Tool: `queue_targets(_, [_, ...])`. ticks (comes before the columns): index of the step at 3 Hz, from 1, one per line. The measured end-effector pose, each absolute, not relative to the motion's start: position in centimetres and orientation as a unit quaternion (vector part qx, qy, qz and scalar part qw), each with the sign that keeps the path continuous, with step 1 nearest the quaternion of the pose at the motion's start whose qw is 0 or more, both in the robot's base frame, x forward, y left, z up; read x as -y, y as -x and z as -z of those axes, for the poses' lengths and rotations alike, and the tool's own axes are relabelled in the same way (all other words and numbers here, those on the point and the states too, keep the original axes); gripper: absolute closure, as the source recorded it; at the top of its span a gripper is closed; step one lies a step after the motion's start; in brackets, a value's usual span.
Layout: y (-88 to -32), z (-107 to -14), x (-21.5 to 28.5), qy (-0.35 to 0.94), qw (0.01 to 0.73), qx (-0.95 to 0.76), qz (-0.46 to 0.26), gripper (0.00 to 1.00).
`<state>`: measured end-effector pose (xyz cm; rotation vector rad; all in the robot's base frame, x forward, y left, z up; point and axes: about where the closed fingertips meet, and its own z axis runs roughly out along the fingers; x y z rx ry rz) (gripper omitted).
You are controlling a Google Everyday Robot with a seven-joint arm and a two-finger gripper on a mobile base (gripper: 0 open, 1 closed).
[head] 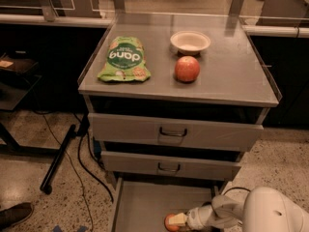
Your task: Place orange into bottom drawer
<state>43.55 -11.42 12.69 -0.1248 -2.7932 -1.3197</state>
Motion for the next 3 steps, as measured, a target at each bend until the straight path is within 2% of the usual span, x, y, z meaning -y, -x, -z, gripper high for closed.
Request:
queue_targets(1, [-43.00,-11.87,11.53,0.045,0.030,0.907,0.419,1.00])
queue_targets(2, [-43.00,-11.87,11.52,0.045,0.030,0.907,0.419,0.81])
queue_targets(3, [-43.00,-11.87,11.52,0.045,0.030,0.907,0.419,0.58])
